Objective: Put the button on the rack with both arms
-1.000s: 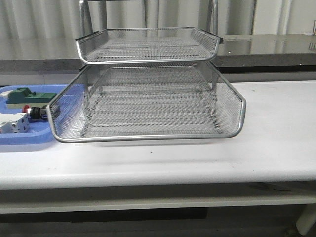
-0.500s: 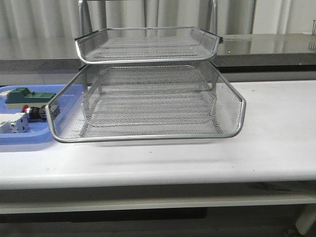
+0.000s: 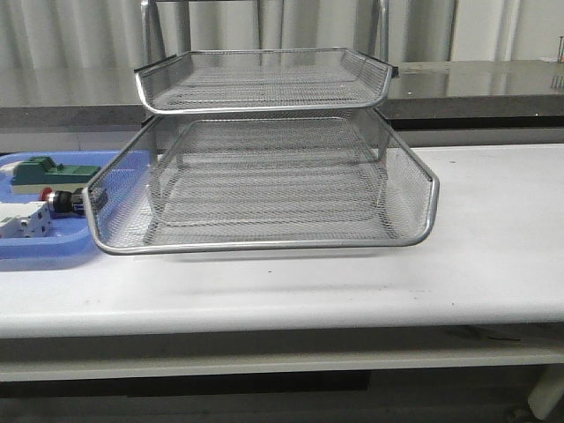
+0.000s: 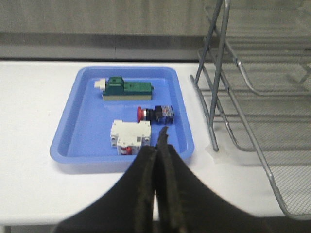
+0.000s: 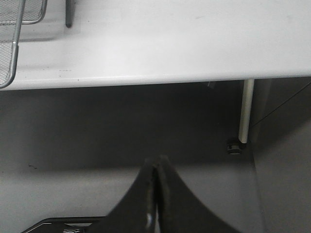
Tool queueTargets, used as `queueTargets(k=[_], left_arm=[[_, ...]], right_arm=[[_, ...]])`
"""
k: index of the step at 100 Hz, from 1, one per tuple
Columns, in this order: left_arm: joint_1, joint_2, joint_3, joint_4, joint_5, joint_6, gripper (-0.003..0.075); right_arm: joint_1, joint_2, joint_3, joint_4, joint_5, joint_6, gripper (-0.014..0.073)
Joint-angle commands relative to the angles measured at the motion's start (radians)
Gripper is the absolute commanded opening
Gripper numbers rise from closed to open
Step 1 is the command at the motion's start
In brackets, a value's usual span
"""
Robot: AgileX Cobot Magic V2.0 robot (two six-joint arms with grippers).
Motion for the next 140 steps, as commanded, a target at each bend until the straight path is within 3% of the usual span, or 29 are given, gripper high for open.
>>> queueTargets(k=[1, 35, 80, 92, 99, 109, 116, 120, 140], left_arm=[[0.002, 0.126, -0.126, -0.01, 0.022, 0.001, -0.002], [0.002, 0.482, -0.369, -0.01, 0.082, 0.096, -0.002], [0.002, 0.742, -0.437, -0.01, 0.087, 0.098, -0.0013], [0.002, 0.752, -0.437, -0.01, 0.107, 0.148, 0.0115], [0.002, 0.75, -0.437, -0.01, 0.11, 0.165, 0.0272], [0.002, 0.75, -0.437, -0.01, 0.109, 0.174, 0.0568], [0.002, 0.75, -0.437, -0.01, 0.106, 0.174, 0.0701], [0.002, 0.75, -0.437, -0.01, 0.106, 0.174, 0.072], [0.002, 0.75, -0.437, -0.022, 0.094, 0.174, 0.0626]], right_arm=[[-0.004, 0.004, -0.032, -0.012, -0.053, -0.003, -0.0067], [-0.004, 0.004, -0.032, -0.012, -0.053, -0.003, -0.0067], [-0.004, 0.004, -0.032, -0.012, -0.053, -0.003, -0.0067], [-0.004, 0.004, -0.032, -0.012, -0.053, -0.003, -0.0067], [-0.004, 0.004, -0.032, -0.012, -0.053, -0.003, -0.0067], [-0.004, 0.004, -0.032, -0.012, -0.053, -0.003, -0.0067], [-0.004, 0.004, -0.032, -0.012, -0.053, -0.003, -0.0067], [-0.004, 0.004, -0.032, -0.012, -0.053, -0.003, -0.0067], [-0.004, 0.004, -0.032, -0.012, -0.053, -0.003, -0.0067]])
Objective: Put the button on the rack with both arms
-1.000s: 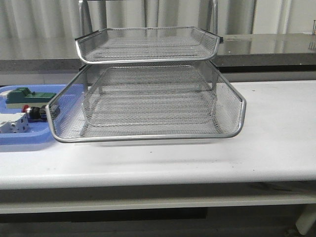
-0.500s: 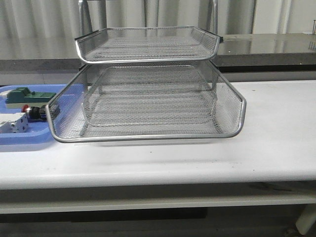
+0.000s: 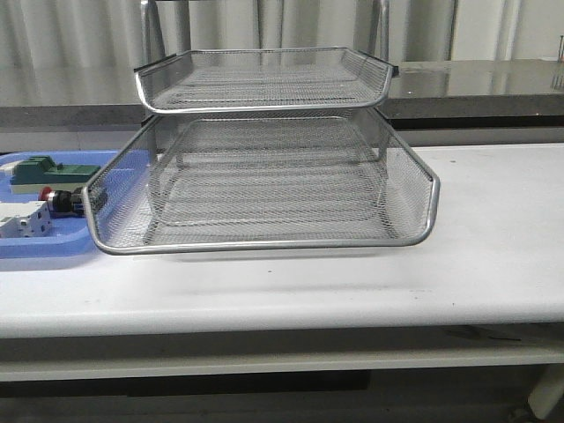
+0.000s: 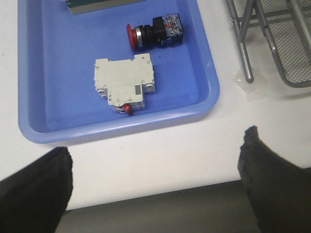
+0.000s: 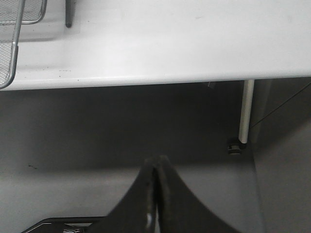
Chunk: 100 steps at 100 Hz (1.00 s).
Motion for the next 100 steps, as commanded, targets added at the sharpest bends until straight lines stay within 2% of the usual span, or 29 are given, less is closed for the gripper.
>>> queueTargets(k=[1, 8, 25, 38, 69, 100], left_arm=[[0.002, -0.024, -0.034, -0.022, -0.055, -0.001, 0.0623], [0.002, -0.024, -0.034, -0.022, -0.058, 0.01, 0.0607], [0.002, -0.004, -0.088, -0.022, -0.062, 0.189, 0.0607], [0.002, 0.072, -0.223, -0.022, -0.015, 0.297, 0.0607], [0.002, 0.362, -0.598, -0.026, 0.225, 0.559, 0.0607], [0.002, 0.614, -0.835, -0.033, 0.308, 0.763, 0.0607]], right_arm=[[-0.004, 0.004, -0.032, -0.012, -0.053, -0.001, -0.0067], [-0.004, 0.004, -0.032, -0.012, -0.053, -0.001, -0.0067], [-0.004, 0.004, -0.032, -0.012, -0.053, -0.001, -0.0067], [-0.004, 0.004, -0.032, -0.012, -0.053, -0.001, -0.0067], [-0.004, 0.004, -0.032, -0.012, -0.053, -0.001, -0.0067], [-0.004, 0.004, -0.032, -0.012, -0.053, -0.001, -0.0067]])
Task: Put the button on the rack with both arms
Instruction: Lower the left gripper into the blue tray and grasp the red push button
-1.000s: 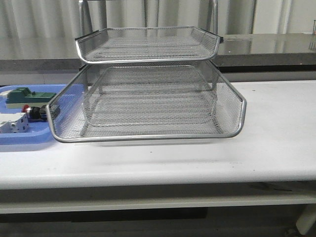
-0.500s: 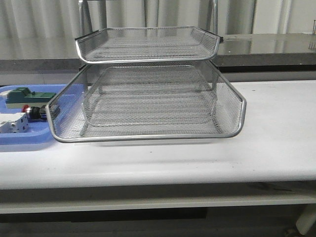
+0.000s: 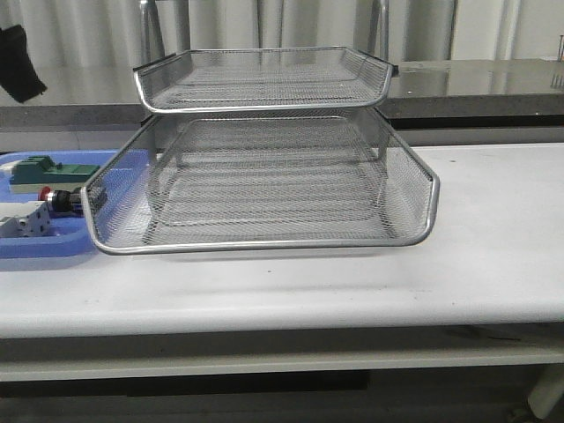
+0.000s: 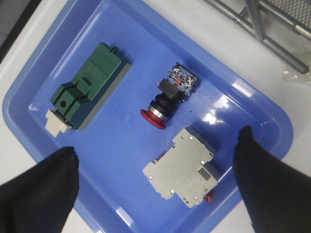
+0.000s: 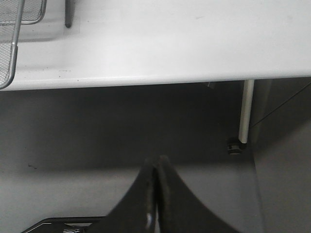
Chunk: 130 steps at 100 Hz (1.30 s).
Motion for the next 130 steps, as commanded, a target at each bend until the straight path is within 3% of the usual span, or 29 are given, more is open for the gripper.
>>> queueTargets(k=[1, 63, 130], left_arm=[[0.002, 0.011, -0.079, -0.019, -0.014, 0.053, 0.0607], [-0.012, 0.261, -0.232, -0.036, -0.027, 0.176, 0.0607], [-0.014, 0.365, -0.233, -0.031, -0.126, 0.222, 0.0607]], right_arm=[[-0.004, 0.004, -0.032, -0.012, -0.053, -0.002, -0.0067], [-0.004, 0.004, -0.032, -0.012, -0.053, -0.002, -0.0067], [-0.004, 0.004, -0.032, -0.012, -0.052, -0.002, -0.0067]])
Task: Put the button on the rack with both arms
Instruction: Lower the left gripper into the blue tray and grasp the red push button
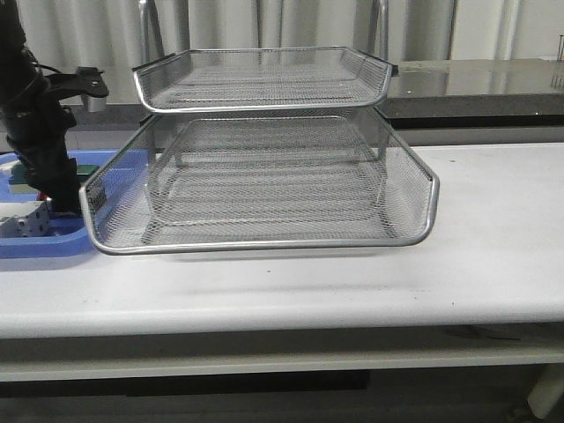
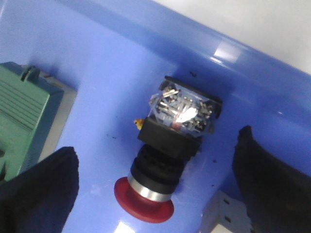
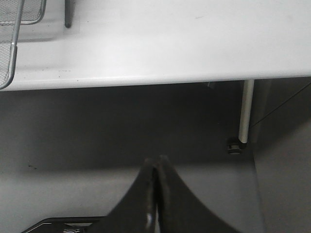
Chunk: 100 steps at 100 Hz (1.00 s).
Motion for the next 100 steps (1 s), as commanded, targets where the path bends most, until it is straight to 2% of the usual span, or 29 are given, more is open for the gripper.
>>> queueTargets(k=[1, 76, 86, 100], left_arm=[[-0.008, -0.057, -0.033, -0.016, -0.051, 0.013, 0.0607], [-0.008, -0.001, -0.033, -0.014, -0.077, 0.019, 0.0597], [-0.008, -0.001, -0.033, -0.014, -0.079, 0.019, 0.0505], [-0.008, -0.001, -0.033, -0.014, -0.079, 0.019, 0.0298]], right_arm=[[-0.004, 0.004, -0.032, -0.012, -0.052, -0.004, -0.0067], [-0.004, 0.004, -0.032, -0.012, -0.052, -0.004, -0.0067], [-0.004, 0.004, -0.032, -0.012, -0.052, -0.004, -0.0067], [-0.004, 0.004, -0.032, -0.012, -0.052, -0.004, -0.0067]])
